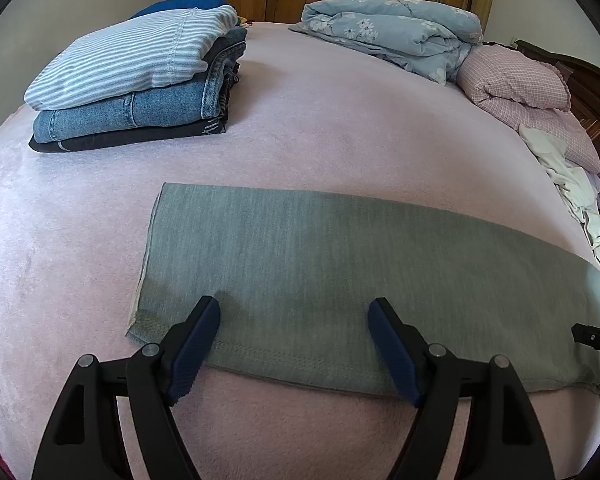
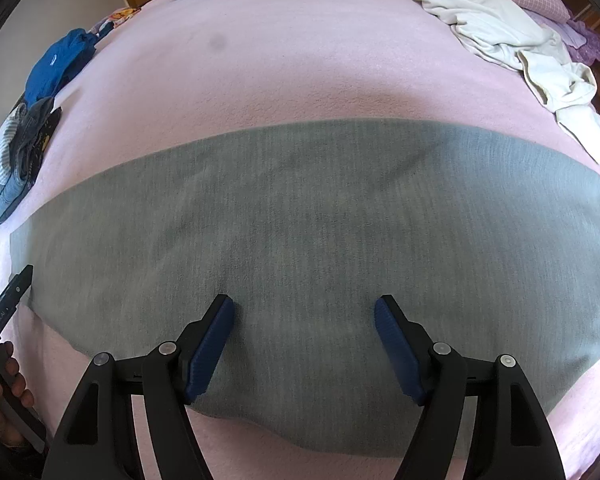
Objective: Fold clothes
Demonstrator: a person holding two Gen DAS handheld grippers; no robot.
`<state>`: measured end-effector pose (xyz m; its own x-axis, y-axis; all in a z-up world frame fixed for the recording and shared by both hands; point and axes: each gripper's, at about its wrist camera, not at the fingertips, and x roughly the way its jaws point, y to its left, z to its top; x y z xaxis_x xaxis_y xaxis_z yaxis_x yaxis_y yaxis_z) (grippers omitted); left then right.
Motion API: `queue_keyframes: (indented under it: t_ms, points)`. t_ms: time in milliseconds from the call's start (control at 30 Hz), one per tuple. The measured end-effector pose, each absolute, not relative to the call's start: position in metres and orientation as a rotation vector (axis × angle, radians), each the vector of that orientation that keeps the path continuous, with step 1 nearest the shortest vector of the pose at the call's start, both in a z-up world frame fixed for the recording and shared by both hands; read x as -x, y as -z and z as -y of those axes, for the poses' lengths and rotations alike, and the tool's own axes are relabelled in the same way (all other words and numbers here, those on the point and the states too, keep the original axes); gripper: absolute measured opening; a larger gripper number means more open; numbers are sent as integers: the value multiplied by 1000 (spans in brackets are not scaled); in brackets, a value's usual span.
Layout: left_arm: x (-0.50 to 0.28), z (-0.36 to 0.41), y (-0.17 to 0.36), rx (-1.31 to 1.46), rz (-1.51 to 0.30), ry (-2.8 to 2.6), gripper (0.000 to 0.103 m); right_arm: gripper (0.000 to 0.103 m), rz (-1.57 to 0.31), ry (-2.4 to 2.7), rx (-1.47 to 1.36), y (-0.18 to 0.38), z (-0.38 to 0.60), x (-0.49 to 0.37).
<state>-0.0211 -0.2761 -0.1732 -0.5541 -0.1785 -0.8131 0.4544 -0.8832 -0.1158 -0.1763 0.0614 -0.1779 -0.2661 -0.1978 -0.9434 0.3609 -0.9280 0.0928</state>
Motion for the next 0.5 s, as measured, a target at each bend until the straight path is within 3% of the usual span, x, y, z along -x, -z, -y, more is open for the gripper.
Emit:
queue_keyframes:
  t_ms: [500]
  points:
    - [21, 273, 173, -1223, -413, 2442, 76, 74, -189, 2244, -1626, 177, -69, 165]
